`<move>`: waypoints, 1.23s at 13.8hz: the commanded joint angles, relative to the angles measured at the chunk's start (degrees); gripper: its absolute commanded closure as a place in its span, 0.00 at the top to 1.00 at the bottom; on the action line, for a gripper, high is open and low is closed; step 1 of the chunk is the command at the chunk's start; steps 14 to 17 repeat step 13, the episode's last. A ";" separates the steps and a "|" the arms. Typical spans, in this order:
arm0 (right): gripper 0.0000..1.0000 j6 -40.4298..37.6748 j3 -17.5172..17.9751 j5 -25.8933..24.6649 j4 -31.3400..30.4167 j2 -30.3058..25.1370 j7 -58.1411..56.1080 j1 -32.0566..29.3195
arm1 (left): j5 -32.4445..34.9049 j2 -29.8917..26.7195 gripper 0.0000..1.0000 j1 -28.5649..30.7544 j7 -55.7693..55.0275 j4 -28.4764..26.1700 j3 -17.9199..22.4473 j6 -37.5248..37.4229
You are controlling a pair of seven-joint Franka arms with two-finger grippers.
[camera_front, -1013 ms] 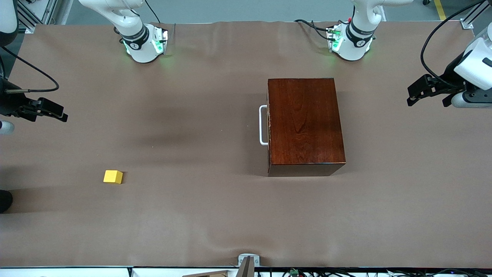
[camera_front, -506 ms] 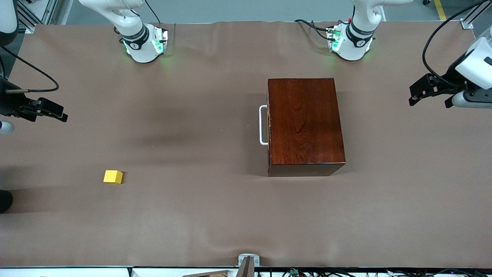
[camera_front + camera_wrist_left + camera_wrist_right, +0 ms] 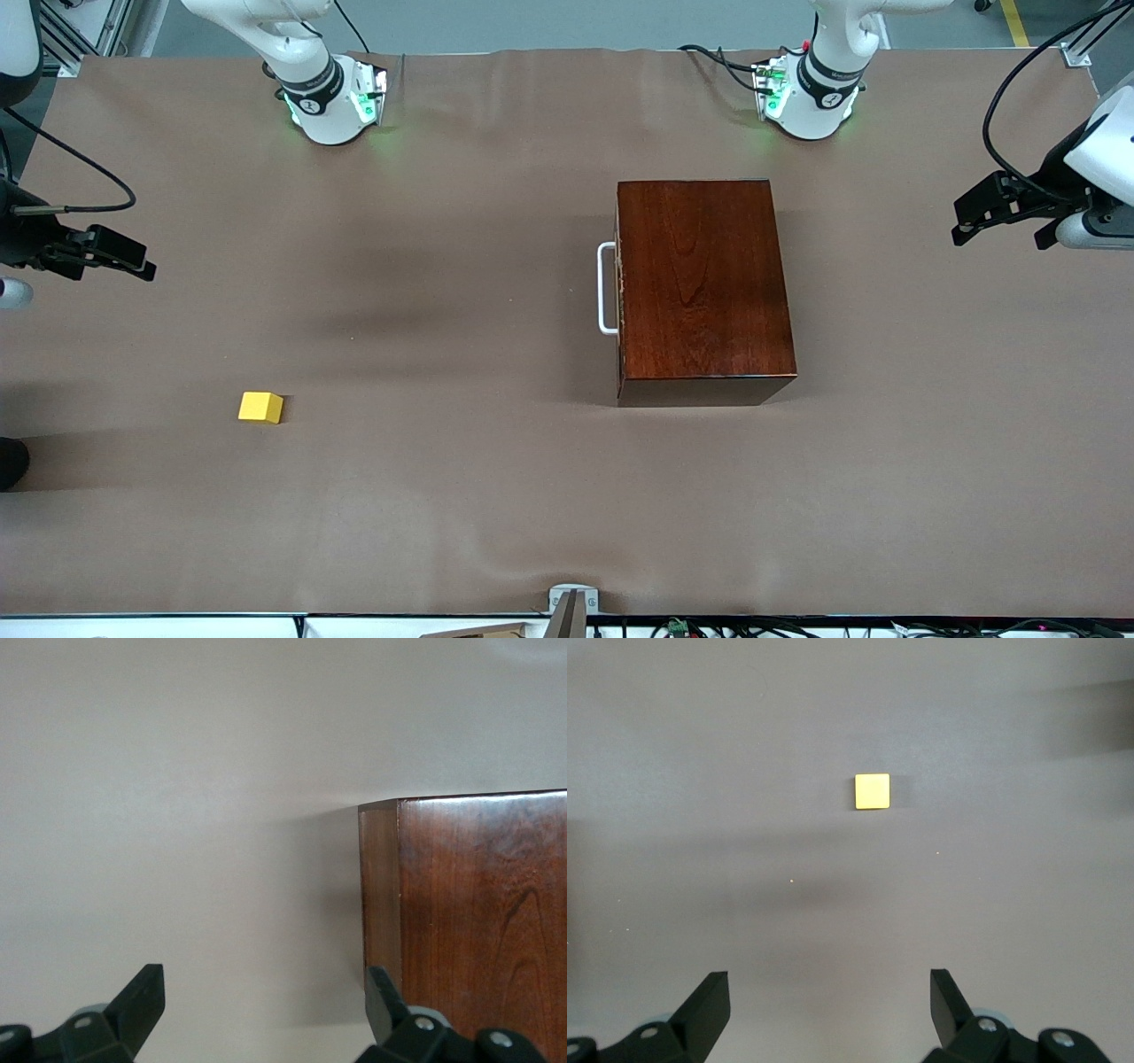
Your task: Open drawer, take yellow block, close drawer
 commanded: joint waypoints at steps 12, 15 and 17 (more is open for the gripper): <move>1.00 -0.25 -0.07 -1.07 0.69 -0.30 0.75 0.27 | -0.64 0.27 1.00 -0.36 -0.18 -0.17 0.34 -2.66; 1.00 -0.25 -0.07 -1.07 0.69 -0.30 0.75 0.27 | -0.55 0.45 1.00 -0.36 -0.18 0.00 0.34 -2.66; 1.00 -0.25 -0.07 -1.07 0.69 -0.30 0.75 0.27 | -0.55 0.45 1.00 -0.36 -0.18 0.00 0.34 -2.66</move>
